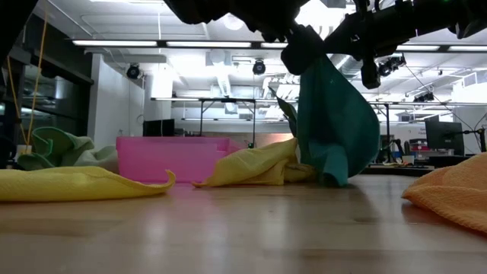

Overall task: Fold microfiber towels
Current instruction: Fold the blue microfiber cloth

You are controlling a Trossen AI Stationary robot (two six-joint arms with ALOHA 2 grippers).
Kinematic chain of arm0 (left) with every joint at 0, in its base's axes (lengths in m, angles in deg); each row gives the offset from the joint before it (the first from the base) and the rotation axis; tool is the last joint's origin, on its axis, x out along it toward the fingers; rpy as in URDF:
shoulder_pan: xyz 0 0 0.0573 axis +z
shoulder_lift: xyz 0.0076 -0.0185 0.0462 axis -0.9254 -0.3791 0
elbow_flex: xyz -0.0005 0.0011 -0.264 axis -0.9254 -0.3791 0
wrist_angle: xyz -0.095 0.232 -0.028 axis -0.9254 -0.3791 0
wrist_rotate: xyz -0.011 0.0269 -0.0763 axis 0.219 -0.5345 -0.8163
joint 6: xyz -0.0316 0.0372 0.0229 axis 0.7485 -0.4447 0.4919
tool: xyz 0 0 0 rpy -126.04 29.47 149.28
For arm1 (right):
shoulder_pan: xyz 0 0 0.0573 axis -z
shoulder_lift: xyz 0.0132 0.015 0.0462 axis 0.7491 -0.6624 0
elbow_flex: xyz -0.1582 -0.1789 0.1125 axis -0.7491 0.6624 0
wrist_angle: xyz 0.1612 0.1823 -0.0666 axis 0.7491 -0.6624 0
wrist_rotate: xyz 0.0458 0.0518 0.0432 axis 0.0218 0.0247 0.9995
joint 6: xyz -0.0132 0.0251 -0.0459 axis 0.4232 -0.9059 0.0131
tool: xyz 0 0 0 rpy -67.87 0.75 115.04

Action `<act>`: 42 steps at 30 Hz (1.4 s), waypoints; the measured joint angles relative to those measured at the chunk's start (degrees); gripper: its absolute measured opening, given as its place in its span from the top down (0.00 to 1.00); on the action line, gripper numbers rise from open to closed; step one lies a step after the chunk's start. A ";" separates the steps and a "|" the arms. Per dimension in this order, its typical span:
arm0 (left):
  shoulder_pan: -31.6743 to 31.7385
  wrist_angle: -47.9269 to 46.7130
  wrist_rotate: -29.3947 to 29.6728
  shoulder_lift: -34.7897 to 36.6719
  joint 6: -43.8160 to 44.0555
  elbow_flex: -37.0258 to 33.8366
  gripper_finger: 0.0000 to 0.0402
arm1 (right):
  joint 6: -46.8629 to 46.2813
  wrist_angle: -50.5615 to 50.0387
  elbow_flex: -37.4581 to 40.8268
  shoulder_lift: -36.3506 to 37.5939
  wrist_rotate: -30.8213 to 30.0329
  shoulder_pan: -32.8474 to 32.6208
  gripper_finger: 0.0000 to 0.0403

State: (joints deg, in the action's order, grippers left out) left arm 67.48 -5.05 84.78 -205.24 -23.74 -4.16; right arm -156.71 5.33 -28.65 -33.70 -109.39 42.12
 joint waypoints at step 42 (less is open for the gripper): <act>1.16 -2.55 -4.07 0.21 6.42 0.00 0.99 | 5.02 1.36 0.00 0.96 0.82 0.01 1.00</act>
State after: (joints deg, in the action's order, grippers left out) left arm 68.64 -7.59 80.70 -205.03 -17.33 -4.16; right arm -151.69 6.69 -28.65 -32.75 -108.57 42.12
